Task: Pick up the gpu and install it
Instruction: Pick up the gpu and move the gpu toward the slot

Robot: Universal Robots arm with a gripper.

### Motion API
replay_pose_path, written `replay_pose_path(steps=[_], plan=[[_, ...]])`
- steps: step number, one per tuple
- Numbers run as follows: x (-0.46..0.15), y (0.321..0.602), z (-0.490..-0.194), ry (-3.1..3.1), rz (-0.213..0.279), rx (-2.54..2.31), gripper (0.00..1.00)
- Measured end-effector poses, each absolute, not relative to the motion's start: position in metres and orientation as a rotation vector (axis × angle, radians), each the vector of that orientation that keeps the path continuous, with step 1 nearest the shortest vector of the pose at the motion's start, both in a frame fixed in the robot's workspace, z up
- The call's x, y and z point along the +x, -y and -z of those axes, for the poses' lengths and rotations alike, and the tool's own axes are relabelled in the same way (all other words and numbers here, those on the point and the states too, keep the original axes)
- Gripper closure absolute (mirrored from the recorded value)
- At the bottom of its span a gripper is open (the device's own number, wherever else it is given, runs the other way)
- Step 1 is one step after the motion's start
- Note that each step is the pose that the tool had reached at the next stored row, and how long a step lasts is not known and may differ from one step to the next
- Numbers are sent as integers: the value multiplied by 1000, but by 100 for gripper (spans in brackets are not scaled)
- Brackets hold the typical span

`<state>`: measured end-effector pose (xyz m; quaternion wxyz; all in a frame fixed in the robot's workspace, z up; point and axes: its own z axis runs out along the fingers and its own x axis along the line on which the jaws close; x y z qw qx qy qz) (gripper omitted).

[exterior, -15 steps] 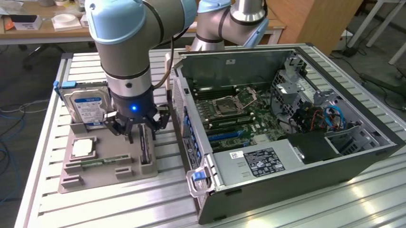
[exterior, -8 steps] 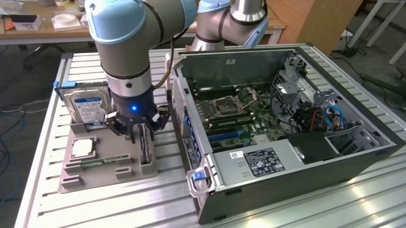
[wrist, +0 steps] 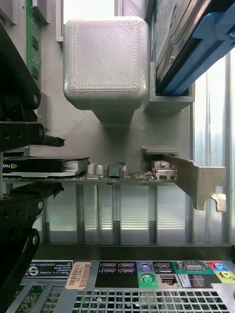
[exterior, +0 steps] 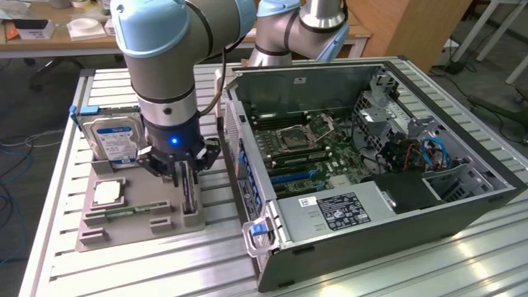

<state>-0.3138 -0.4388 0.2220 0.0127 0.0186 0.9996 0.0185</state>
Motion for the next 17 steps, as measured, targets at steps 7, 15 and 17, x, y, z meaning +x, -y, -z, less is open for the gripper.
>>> replay_pose_path(steps=[7,15,17], plan=[[-312,439,-222,-3115,-58,58,58],[-312,439,-222,-3115,-58,58,73],[-312,439,-222,-3115,-58,58,73]])
